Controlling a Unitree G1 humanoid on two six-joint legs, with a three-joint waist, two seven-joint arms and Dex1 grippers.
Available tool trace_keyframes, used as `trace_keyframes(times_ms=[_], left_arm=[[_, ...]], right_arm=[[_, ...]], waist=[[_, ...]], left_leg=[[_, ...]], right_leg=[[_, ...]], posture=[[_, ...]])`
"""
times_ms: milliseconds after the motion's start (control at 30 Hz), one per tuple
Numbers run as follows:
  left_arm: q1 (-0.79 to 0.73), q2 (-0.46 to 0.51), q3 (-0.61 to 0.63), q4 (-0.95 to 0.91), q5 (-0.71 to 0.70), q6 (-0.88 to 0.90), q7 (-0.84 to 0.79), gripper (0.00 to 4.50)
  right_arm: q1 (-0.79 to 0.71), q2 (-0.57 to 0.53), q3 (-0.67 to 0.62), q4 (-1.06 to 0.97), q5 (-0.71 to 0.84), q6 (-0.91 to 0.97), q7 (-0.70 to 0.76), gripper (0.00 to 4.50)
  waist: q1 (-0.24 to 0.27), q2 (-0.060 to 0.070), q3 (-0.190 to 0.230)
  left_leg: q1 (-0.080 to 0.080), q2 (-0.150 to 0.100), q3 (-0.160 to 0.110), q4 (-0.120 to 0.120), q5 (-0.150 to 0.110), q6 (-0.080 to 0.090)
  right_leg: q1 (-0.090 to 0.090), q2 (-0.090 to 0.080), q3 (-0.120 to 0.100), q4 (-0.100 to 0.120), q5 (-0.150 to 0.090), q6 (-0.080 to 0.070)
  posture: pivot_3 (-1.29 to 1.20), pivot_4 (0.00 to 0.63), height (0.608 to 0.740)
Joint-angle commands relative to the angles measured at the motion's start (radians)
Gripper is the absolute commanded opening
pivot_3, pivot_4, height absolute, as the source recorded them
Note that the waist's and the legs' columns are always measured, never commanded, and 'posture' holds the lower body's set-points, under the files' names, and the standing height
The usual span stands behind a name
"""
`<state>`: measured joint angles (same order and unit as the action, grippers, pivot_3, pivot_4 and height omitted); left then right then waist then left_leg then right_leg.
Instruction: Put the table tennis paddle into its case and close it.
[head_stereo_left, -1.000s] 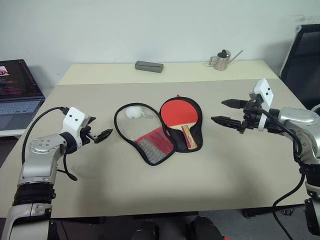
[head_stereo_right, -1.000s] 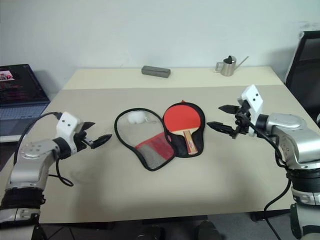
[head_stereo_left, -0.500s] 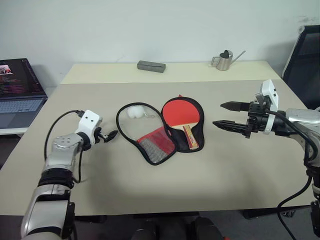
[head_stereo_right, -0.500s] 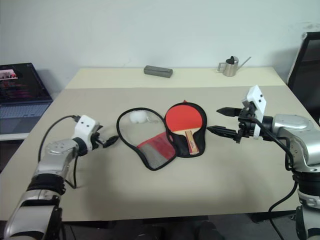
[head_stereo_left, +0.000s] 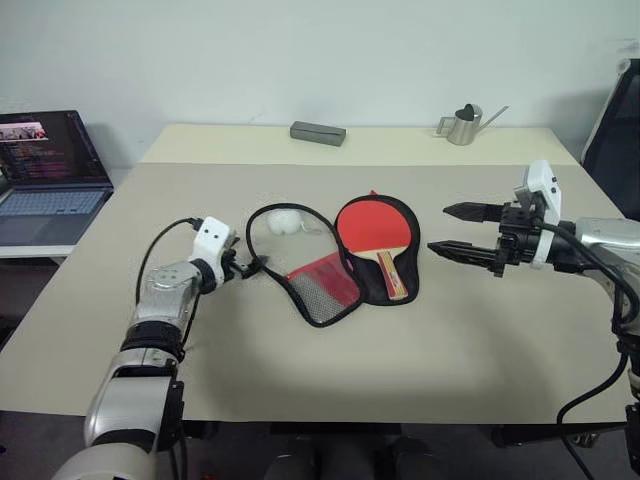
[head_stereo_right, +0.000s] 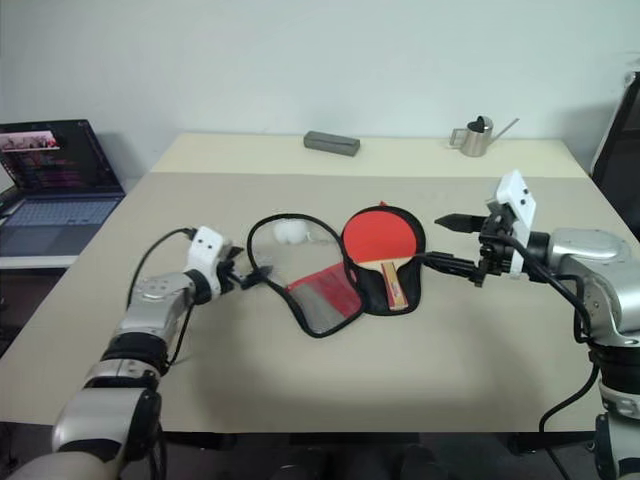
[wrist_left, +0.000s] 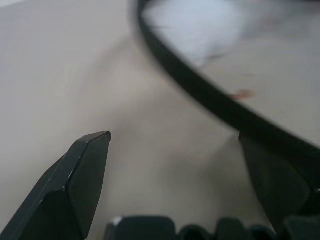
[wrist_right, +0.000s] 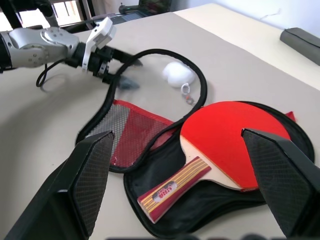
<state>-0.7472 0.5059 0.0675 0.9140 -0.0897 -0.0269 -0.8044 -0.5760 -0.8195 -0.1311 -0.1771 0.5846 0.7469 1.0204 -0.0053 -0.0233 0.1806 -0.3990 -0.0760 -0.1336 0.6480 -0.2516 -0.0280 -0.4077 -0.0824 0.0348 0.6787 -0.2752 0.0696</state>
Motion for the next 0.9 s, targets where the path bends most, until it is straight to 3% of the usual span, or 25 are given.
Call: trace_keyframes(times_ms=[33, 400, 900], left_arm=[[-0.034, -0.001, 0.033, -0.064, -0.066, 0.025, -0.071, 4.50], [-0.104, -0.061, 0.033, -0.067, -0.096, 0.030, -0.098, 4.50], [-0.307, -0.273, -0.036, 0.130, -0.029, -0.077, -0.108, 4.50]], right_arm=[[0.006, -0.020, -0.052, -0.049, 0.031, -0.010, -0.006, 4.46], [0.045, -0.046, -0.092, -0.079, 0.064, 0.009, -0.017, 4.46], [0.116, -0.080, -0.157, -0.154, 0.143, 0.071, -0.064, 4.46]], waist=[[-0.002, 0.000, 0.000], [-0.012, 0.000, 0.000], [-0.024, -0.002, 0.001]], left_leg=[[0.000, 0.000, 0.000, 0.000, 0.000, 0.000], [0.000, 0.000, 0.001, 0.000, 0.000, 0.000], [0.000, 0.000, 0.001, 0.000, 0.000, 0.000]], right_leg=[[0.000, 0.000, 0.000, 0.000, 0.000, 0.000], [-0.001, 0.000, 0.001, 0.000, 0.000, 0.000], [0.000, 0.000, 0.001, 0.000, 0.000, 0.000]], posture=[[0.00, 0.150, 0.740], [0.00, 0.150, 0.740], [0.00, 0.150, 0.740]])
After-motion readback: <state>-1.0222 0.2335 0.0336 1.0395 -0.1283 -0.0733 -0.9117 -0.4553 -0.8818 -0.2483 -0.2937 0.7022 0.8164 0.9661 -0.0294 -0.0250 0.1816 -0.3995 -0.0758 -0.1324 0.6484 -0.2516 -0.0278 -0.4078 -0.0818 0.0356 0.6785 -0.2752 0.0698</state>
